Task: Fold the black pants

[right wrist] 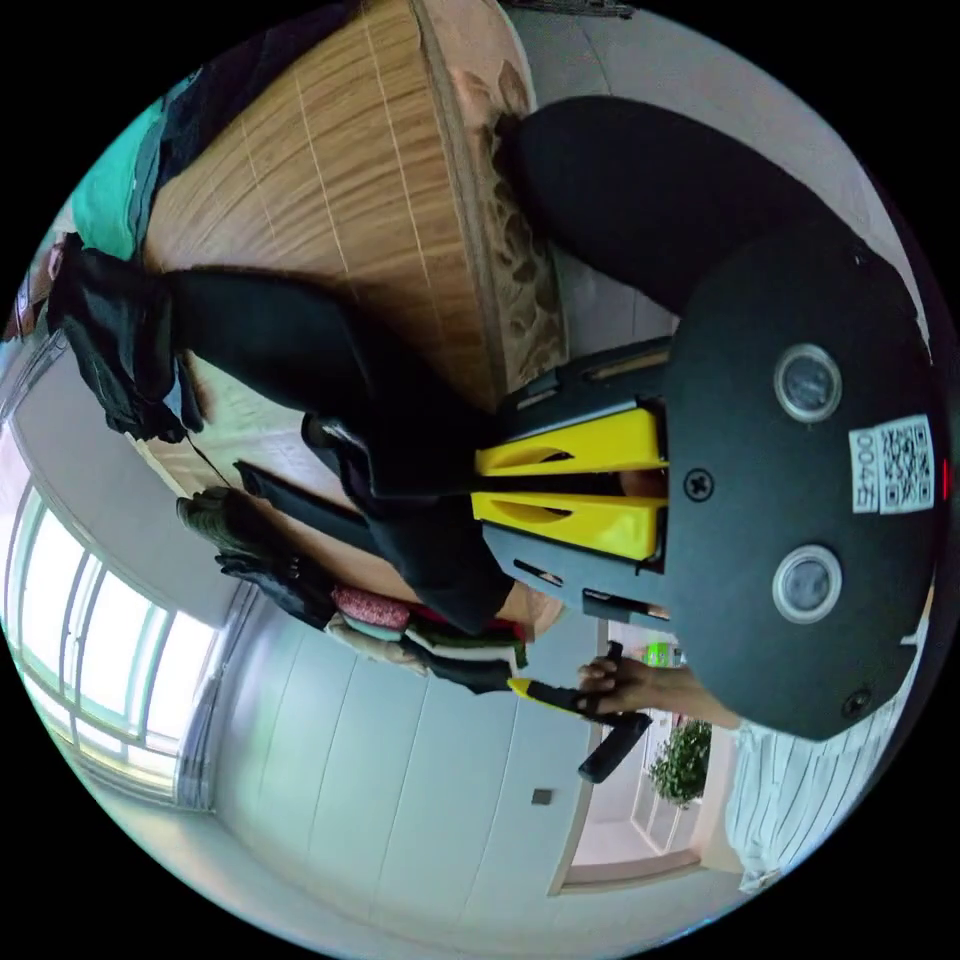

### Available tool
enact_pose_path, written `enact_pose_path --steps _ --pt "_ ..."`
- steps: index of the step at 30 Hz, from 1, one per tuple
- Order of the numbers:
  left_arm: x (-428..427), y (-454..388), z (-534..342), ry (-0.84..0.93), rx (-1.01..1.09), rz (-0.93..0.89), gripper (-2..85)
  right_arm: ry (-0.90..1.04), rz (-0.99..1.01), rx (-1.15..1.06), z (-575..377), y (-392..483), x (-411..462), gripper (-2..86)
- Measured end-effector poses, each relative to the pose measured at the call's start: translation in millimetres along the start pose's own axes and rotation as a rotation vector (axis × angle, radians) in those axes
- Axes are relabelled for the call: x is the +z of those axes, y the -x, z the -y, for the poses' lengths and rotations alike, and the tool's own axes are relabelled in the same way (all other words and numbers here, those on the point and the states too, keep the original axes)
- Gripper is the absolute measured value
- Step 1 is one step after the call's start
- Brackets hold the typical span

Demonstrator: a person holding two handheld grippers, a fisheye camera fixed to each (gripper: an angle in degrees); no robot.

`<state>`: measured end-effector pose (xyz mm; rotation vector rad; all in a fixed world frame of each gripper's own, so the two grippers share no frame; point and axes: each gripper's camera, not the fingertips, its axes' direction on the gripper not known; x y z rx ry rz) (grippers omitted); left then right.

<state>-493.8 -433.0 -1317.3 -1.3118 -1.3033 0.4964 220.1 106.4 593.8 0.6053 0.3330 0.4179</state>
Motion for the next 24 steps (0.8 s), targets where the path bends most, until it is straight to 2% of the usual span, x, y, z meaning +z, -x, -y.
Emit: enact_pose_path --steps 2,5,8,12,14,20,24 --pt "45 14 -32 0.052 0.05 -0.061 2.1 0.032 -0.141 -0.011 -7 -6 2 3.6" --pt "130 22 -78 0.198 0.119 -0.152 3.2 0.07 -0.191 0.02 -6 -17 25 4.2" --pt "174 12 -126 0.236 0.223 -0.141 4.8 0.08 -0.214 0.008 -3 -8 47 5.0" --pt "202 1 -182 0.264 0.354 -0.099 7.5 0.083 -0.357 -0.066 5 27 57 7.2" --pt "218 -5 -224 0.279 0.455 -0.072 8.8 0.071 -0.537 -0.137 10 44 61 7.4" --pt "255 13 -342 0.356 0.641 -0.036 9.6 0.096 -0.892 -0.227 35 47 95 4.5" --pt "268 66 -396 0.405 0.619 -0.069 9.6 0.181 -0.928 -0.2 46 30 129 1.5"
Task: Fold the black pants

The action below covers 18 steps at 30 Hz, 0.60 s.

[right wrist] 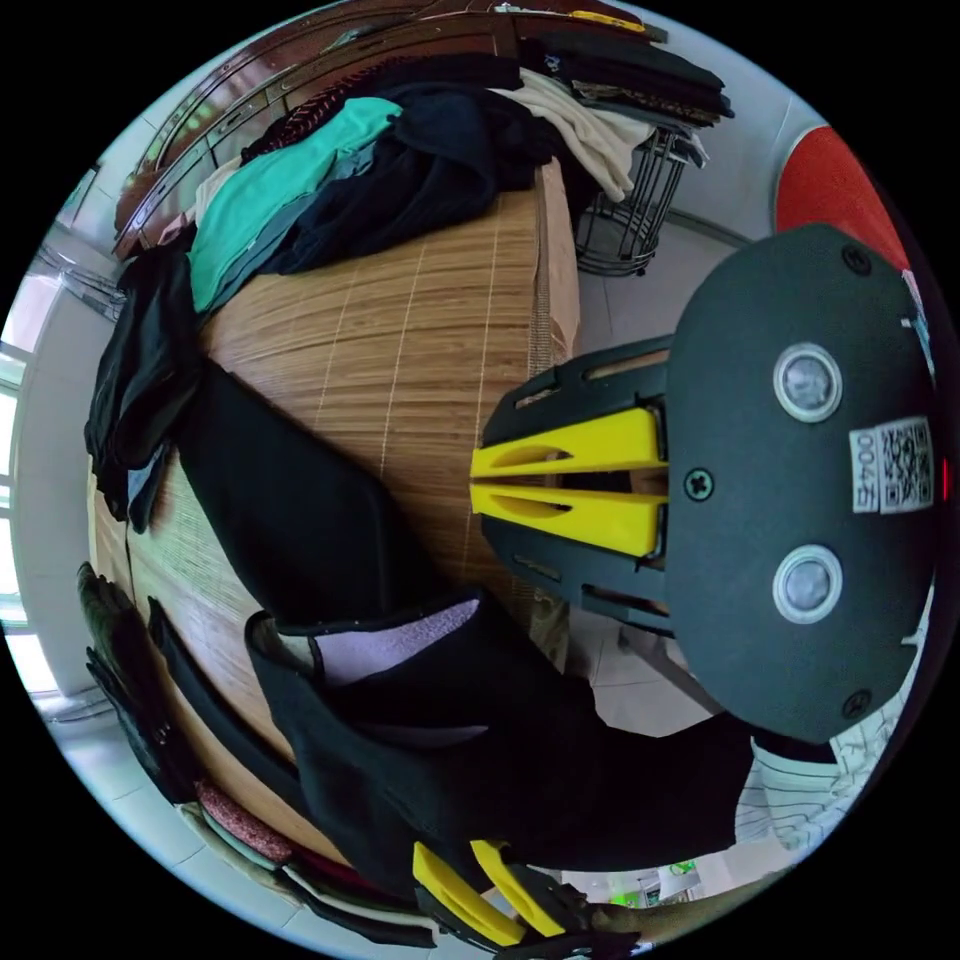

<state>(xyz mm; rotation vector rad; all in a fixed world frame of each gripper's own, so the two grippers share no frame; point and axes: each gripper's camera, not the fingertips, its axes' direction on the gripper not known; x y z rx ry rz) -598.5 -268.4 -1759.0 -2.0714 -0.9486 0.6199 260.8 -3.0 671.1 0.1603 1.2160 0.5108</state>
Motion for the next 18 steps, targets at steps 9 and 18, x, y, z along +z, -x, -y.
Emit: enact_pose_path --steps 9,18 --pt "56 5 -110 0.032 -0.013 -0.048 8.1 -0.109 -0.097 -0.114 -9 22 9 -0.7" --pt "76 8 -129 0.064 -0.135 -0.065 7.9 -0.169 0.02 -0.005 -22 -22 -10 0.6"
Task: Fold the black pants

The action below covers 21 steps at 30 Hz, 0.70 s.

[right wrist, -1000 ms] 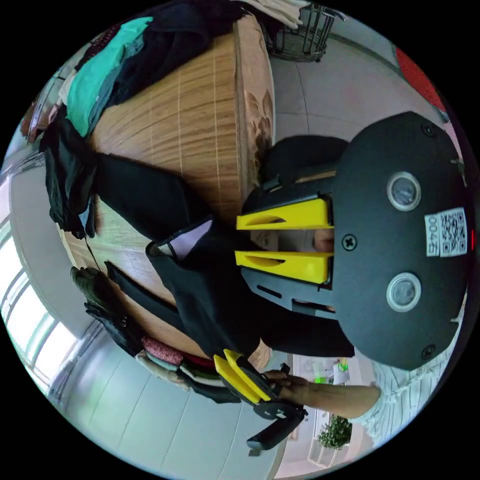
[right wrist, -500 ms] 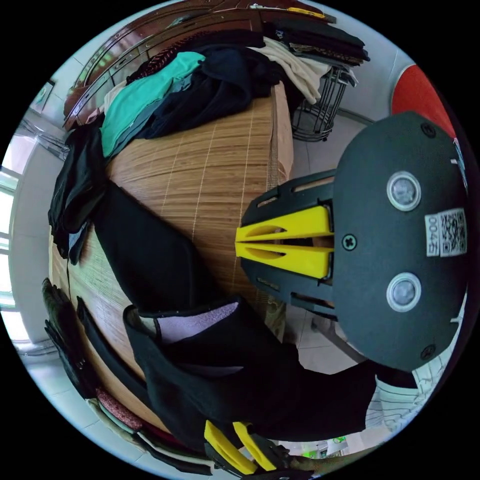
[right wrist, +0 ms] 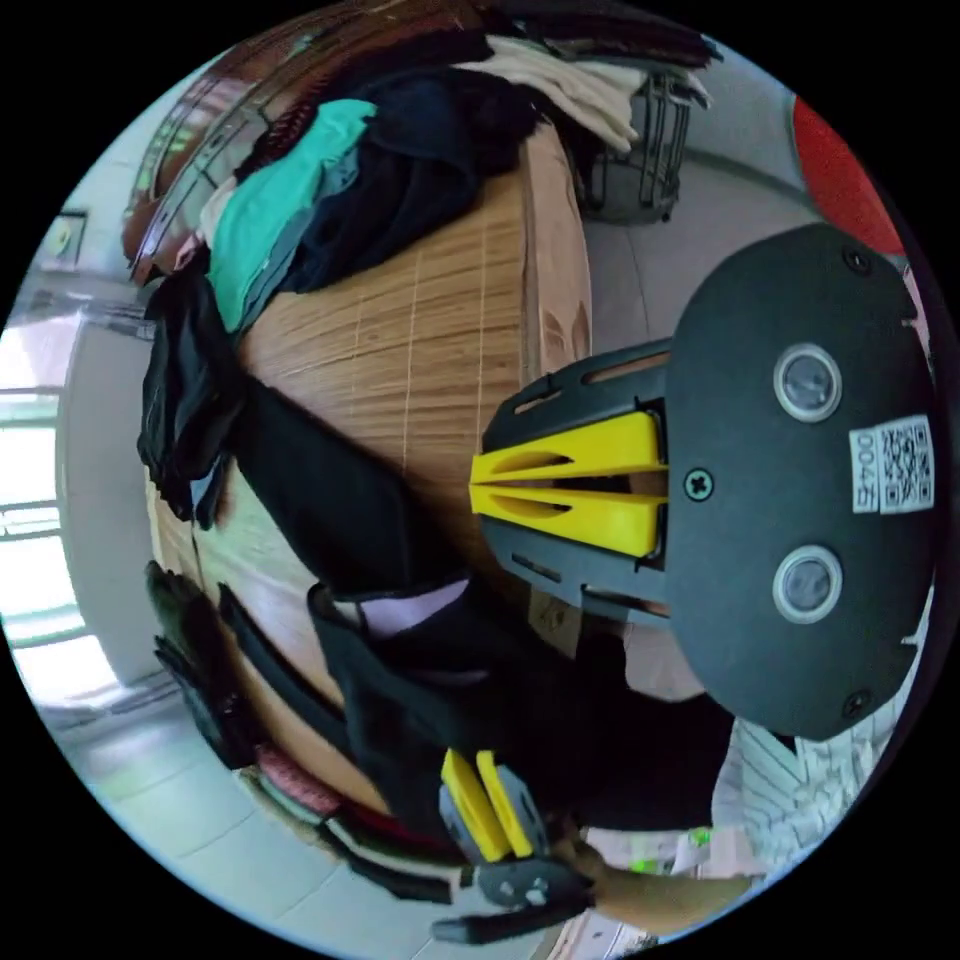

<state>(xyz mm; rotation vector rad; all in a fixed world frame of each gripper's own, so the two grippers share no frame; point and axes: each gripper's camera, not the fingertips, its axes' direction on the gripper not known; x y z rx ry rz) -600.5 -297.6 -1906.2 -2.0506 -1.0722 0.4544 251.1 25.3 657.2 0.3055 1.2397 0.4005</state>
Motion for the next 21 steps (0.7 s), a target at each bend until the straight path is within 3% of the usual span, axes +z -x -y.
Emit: enact_pose_path --steps 5,8,12,21 --pt "-55 16 1 -0.071 -0.002 -0.091 8.9 -0.053 0.669 0.272 -47 -65 -22 12.5" --pt "-119 1 -19 -0.176 0.028 -0.062 10.9 -0.006 0.811 0.31 -67 -73 0 14.7" --pt "-140 -49 -2 -0.156 0.105 0.004 12.8 0.0 0.899 0.323 -67 -84 18 14.5" --pt "-137 -204 222 -0.083 0.258 0.077 12.5 0.003 1.045 0.202 -53 -104 41 12.3"
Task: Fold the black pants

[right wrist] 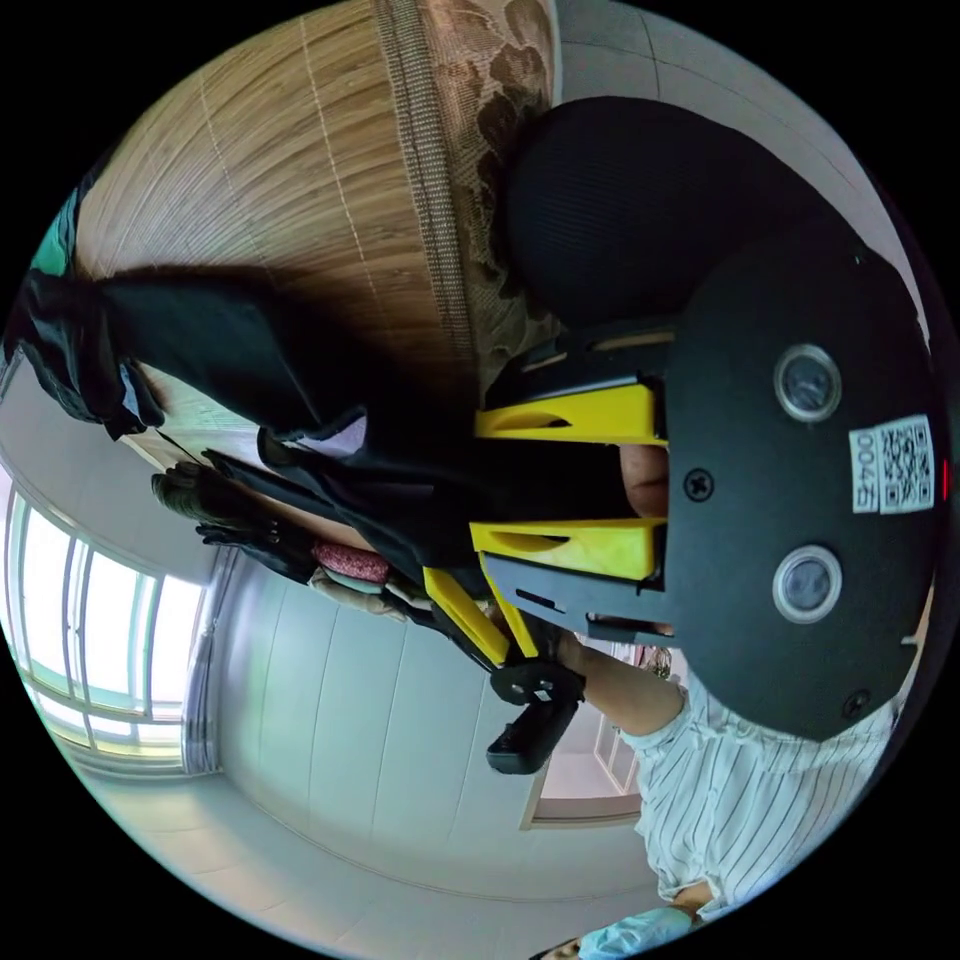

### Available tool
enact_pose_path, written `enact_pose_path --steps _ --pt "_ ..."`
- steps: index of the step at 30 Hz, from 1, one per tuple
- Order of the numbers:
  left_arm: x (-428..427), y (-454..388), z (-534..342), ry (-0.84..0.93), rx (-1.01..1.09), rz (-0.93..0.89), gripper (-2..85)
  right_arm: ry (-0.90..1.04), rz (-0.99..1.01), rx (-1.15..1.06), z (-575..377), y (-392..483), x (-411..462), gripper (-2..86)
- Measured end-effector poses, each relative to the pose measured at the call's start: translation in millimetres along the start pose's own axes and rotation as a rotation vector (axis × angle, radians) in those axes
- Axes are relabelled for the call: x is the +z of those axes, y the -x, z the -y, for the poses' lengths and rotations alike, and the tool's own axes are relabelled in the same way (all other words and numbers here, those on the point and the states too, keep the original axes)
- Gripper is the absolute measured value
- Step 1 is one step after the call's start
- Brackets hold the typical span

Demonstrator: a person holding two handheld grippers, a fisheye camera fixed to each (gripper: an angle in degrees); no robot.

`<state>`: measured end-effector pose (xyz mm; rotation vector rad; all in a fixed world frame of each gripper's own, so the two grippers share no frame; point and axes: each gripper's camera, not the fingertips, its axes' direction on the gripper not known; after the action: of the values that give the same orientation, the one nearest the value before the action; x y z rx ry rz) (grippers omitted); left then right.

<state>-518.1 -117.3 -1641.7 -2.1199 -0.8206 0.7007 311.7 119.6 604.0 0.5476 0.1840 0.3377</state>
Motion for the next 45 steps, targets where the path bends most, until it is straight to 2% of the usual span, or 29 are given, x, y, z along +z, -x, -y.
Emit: enact_pose_path --steps 4,9,12,14,16,18,21,25,30,33,36,37,40,45 --pt "7 22 134 0.043 -0.127 -0.045 10.5 -0.003 0.005 -0.001 2 -5 -7 11.9" --pt "-1 79 254 0.059 -0.425 -0.253 4.5 -0.026 -0.035 0.001 -1 -6 -16 6.9" --pt "-68 138 290 -0.103 -0.687 -0.346 3.2 -0.044 -0.136 -0.024 -8 3 -20 4.7" --pt "-149 196 263 -0.373 -1.017 -0.443 2.8 -0.061 -0.169 -0.045 -16 9 -24 4.5" --pt "-186 217 241 -0.499 -1.175 -0.498 2.6 -0.077 -0.148 -0.043 -20 9 -29 4.6" --pt "-220 218 244 -0.523 -1.2 -0.475 2.6 -0.087 -0.105 -0.046 -22 8 -35 4.9" --pt "-263 177 280 -0.508 -1.199 -0.431 2.6 -0.074 -0.126 -0.098 -27 20 -36 7.8" --pt "-296 79 366 -0.532 -1.184 -0.423 2.5 -0.119 -0.308 -0.199 -41 53 -29 13.6" --pt "-322 -20 500 -0.555 -1.109 -0.405 2.3 -0.077 -0.313 -0.173 -45 59 -10 14.8" --pt "-335 -79 578 -0.567 -1.075 -0.386 2.1 -0.105 -0.228 -0.093 -45 54 -15 13.5" --pt "-333 -142 641 -0.579 -1.065 -0.386 2.0 -0.088 -0.199 -0.078 -48 58 -19 8.2" --pt "-329 -171 663 -0.588 -1.062 -0.39 2.0 -0.068 -0.241 -0.075 -50 61 -18 4.8" --pt "-316 -242 717 -0.587 -1.049 -0.393 2.0 -0.046 -0.342 -0.089 -57 82 -22 3.3" --pt "-328 -345 783 -0.576 -1.022 -0.247 1.9 -0.167 -0.487 -0.279 -76 158 -79 2.6"
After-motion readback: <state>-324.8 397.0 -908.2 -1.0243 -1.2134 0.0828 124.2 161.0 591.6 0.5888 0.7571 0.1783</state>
